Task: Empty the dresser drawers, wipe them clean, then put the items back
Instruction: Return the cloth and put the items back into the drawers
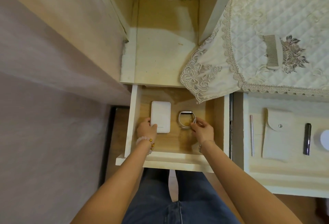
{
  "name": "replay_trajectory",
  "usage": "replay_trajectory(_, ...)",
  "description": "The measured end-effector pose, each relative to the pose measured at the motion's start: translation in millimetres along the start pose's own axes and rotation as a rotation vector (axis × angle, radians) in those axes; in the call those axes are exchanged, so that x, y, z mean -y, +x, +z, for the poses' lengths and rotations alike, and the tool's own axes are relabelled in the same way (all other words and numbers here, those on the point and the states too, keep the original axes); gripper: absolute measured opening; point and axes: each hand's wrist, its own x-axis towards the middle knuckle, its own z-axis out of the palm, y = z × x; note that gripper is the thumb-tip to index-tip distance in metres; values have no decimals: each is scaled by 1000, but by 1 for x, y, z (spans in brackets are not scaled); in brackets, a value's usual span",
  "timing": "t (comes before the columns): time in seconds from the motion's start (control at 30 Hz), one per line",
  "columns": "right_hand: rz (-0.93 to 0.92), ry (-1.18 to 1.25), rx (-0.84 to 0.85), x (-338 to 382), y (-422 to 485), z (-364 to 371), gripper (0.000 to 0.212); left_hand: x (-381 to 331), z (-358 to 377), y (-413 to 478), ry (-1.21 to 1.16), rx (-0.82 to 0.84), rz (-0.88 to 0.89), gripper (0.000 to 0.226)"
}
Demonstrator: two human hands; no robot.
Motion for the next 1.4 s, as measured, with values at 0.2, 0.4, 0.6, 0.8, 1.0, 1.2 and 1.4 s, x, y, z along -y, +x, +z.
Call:
replay_trajectory(0.2, -18, -14, -10, -3, -8, -2, 34, 0, -4, -9, 52, 14, 60, 35)
replay_trajectory(0.4, -118, -110, -23, 11, -23, -12, 37, -9, -17, -18, 81, 31, 176, 38)
replay_trajectory(0.6, -623, -503, 2, 47, -61, -30, 47, -35, -50, -40, 304, -19, 631, 40)
replay_trajectory(0.8, -970, -754, -128, 77, -105, -56, 49, -62, -77, -74, 600, -198, 1006, 43)
replay_trajectory(1.0, -1008, -766, -291, 71, -141, -90, 48, -77, -78, -94, 687, -205, 1185, 46)
replay_trajectory(1.2, -984, -741, -403, 47, -162, -130, 48, -89, -56, -127, 697, -167, 1309, 47)
replay_trajectory(1.4, -944, -675, -480, 23, -168, -182, 50, -98, -20, -167, 757, -158, 1412, 49)
